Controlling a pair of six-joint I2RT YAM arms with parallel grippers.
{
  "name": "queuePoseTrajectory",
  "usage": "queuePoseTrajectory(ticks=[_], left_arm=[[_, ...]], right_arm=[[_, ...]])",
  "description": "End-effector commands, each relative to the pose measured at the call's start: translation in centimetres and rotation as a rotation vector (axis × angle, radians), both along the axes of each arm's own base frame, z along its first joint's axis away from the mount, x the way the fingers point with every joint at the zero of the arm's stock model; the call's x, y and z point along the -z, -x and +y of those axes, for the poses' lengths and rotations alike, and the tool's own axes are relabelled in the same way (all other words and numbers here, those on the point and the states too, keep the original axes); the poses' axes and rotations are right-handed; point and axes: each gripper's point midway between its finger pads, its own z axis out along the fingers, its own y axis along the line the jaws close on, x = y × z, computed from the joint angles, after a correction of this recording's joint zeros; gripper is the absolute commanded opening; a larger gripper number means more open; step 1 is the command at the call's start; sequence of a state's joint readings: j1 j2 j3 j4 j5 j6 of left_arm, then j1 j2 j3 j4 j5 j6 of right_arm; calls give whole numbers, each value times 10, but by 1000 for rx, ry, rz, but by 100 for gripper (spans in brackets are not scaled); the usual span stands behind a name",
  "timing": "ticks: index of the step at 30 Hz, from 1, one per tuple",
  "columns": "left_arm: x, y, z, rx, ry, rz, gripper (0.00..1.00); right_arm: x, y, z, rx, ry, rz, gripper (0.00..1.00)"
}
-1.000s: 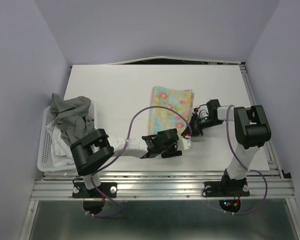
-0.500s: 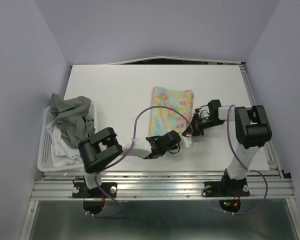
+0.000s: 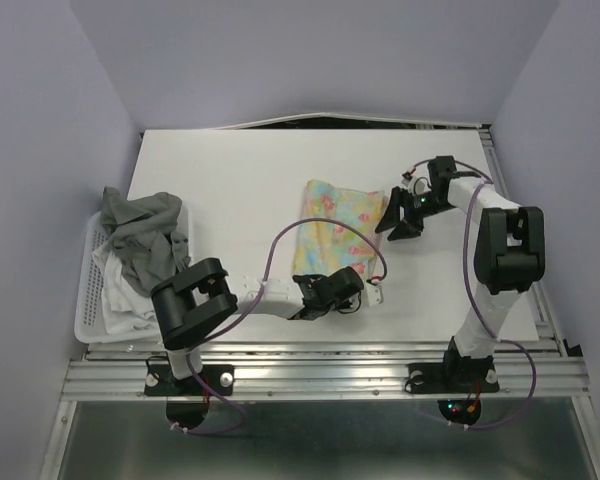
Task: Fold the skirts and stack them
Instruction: Fold the skirt
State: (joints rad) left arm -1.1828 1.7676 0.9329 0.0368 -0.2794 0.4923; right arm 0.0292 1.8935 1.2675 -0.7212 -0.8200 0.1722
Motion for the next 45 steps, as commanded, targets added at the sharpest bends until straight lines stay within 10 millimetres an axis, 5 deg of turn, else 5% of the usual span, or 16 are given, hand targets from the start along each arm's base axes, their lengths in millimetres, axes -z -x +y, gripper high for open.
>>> queuePoseTrajectory(ticks=[1,6,10,13,17,25,38,45], left_arm=[[-3,21,5,21,-31,82,0],[-5,28,5,18,-37,112,0],[-12,35,5,37,-24,143,0],[-20,37,5,41,-12,150,0],[-29,39,4,41,-1,151,0],[-56,34,3,26,9,134,0],[-134,21,-10,88,32,86,0],[-151,-7,-12,107,5,41,0]], right_arm=[[-41,-70,-27,-42,155,-262,62],[-76,-117,9,25,-98,-314,63],[-56,-149,25,10,-137,-359,59],[-48,-151,44,-9,-194,-339,58],[-22,-139,59,-3,-242,-312,55],[77,-78,47,-26,-160,-141,50],[98,-32,52,-156,-95,-142,49],[104,7,64,-257,-94,-123,49]])
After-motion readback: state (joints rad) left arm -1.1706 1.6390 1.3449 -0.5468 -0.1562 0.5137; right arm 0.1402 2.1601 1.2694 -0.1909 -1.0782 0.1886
